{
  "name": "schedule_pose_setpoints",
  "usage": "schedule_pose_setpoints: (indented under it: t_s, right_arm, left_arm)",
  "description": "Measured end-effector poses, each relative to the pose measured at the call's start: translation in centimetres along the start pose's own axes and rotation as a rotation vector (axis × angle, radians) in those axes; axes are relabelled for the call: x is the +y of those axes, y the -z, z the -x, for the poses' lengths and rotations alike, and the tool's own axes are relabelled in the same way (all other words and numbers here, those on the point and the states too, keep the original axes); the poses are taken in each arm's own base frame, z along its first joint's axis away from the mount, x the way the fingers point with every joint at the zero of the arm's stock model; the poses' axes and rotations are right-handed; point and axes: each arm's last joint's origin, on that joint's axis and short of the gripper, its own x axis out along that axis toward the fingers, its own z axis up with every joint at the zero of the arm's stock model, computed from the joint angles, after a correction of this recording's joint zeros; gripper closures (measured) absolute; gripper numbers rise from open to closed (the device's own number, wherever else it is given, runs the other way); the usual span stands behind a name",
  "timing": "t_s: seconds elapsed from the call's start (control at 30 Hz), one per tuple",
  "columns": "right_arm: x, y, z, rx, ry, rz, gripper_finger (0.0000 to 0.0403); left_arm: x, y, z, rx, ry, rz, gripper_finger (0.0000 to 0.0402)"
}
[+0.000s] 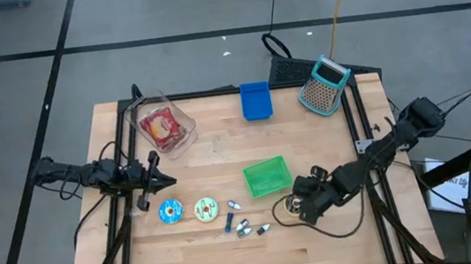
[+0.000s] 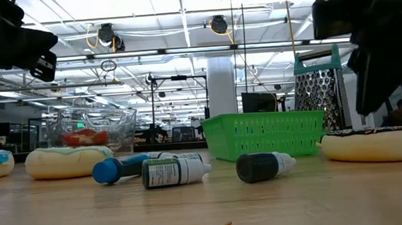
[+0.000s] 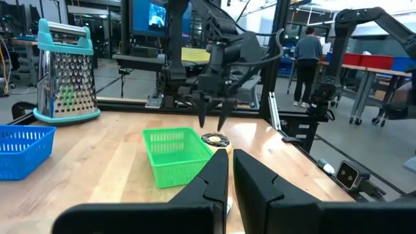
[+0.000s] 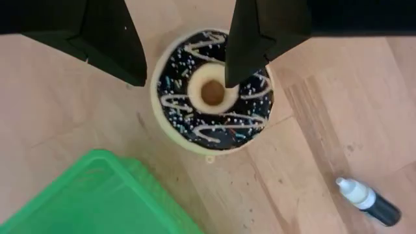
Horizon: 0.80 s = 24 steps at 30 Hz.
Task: Pick & Place Food Item
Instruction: Put the black donut into the blue bin
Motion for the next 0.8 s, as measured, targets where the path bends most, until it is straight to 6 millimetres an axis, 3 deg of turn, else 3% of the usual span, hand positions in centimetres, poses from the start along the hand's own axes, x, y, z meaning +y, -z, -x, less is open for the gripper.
schedule_pose_setpoints:
  t_s: [0.43,0.8]
  right_arm:
    - [-0.6,-0.9,-1.7,0.035,0.03,-0.056,0.0206]
    - [-1.9,0.4,-3.1,0.047,0.049,-0.115,0.0206]
  left_arm:
    - [0.0,0.0,0.0,-0.003,0.0,0.002,0.0378]
    - [0.0,0.0,0.0,-0.004,0.0,0.001,0.0378]
